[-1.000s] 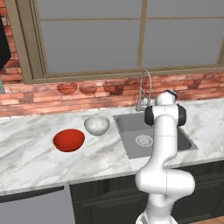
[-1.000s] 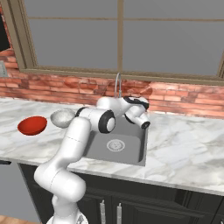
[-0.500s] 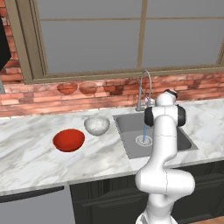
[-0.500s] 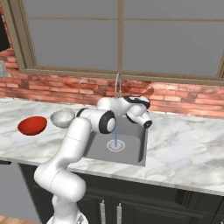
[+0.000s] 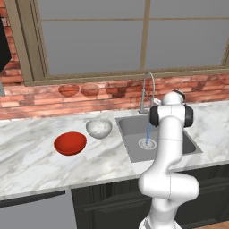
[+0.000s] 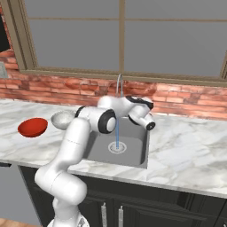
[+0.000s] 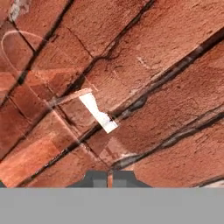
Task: Rinse each bowl for a few seconds and place them down in the sink or on the counter.
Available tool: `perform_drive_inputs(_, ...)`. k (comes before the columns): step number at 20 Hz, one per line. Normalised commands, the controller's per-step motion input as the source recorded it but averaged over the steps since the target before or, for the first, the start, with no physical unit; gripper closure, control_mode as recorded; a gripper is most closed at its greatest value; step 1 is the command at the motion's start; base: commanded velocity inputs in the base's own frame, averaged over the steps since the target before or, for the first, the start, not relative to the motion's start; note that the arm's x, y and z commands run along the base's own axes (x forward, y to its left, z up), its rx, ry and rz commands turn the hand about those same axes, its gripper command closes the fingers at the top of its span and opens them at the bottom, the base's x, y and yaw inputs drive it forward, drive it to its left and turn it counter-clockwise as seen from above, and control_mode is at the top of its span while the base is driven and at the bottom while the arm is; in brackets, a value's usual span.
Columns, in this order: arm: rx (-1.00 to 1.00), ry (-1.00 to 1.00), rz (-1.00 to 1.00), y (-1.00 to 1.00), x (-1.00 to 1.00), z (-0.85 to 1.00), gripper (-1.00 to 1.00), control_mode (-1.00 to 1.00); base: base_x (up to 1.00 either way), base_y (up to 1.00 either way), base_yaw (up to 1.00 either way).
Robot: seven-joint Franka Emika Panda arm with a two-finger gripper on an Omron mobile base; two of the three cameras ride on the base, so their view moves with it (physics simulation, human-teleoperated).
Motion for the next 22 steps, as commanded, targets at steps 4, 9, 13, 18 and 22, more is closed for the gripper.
perform_drive_inputs(4, 0.12, 0.01, -0.04, -0.24, -0.49, 0.47, 1.00, -1.00, 0.00, 0.00, 0.00)
perform_drive_inputs(9, 0.11, 0.03, -0.05, -0.28, -0.67, 0.50, 1.00, -1.00, 0.00, 0.00, 0.00)
perform_drive_inputs(13, 0.09, 0.07, -0.05, -0.15, -0.70, 0.56, 1.00, -1.00, 0.00, 0.00, 0.00)
perform_drive_inputs(18, 0.10, 0.20, -0.07, -0.10, -0.65, 0.56, 1.00, -1.00, 0.00, 0.00, 0.00)
perform_drive_inputs(22, 0.05, 0.33, -0.08, -0.13, -0.49, 0.36, 1.00, -1.00, 0.00, 0.00, 0.00)
